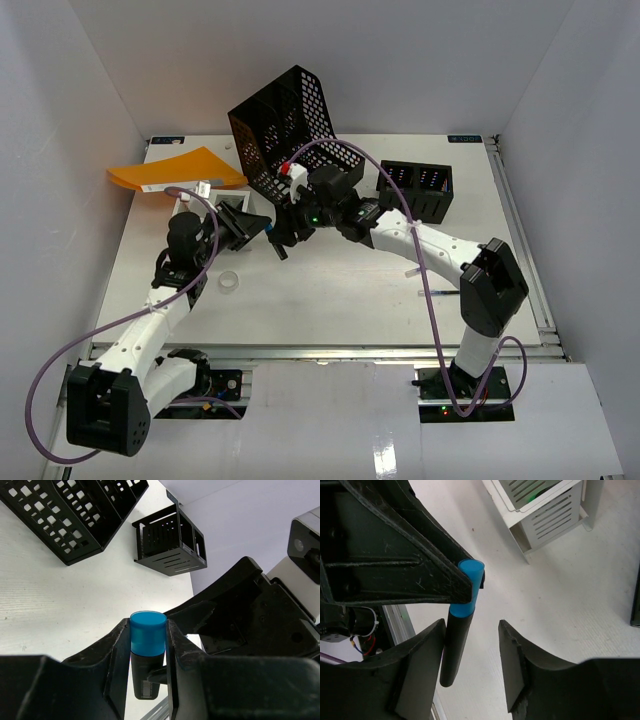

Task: Organize the desk

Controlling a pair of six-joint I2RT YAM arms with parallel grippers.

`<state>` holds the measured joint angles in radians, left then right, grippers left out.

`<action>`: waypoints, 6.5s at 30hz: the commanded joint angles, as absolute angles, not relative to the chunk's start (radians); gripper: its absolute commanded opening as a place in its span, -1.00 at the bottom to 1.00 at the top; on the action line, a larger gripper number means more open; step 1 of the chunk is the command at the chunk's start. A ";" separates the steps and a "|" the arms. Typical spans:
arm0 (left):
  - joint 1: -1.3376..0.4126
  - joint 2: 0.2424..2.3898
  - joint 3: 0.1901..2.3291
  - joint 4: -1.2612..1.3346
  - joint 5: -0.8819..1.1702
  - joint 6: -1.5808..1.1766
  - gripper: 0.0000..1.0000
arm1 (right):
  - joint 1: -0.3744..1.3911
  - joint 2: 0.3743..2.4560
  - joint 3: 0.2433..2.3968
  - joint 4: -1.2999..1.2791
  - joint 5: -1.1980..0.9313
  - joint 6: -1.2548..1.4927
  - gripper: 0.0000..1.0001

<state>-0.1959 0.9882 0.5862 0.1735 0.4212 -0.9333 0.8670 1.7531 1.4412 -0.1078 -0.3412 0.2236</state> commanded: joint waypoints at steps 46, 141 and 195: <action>-0.213 0.870 0.641 0.180 0.948 -0.417 0.85 | 0.784 1.836 1.647 -0.664 -1.150 -0.749 -0.84; -0.127 1.266 1.195 -0.415 -0.012 -0.075 -1.00 | 0.486 1.441 1.061 -0.280 -0.854 -0.561 0.86; -0.046 0.478 0.390 -0.189 0.665 -0.694 0.96 | 0.187 1.578 1.104 -0.857 -0.158 -1.691 0.46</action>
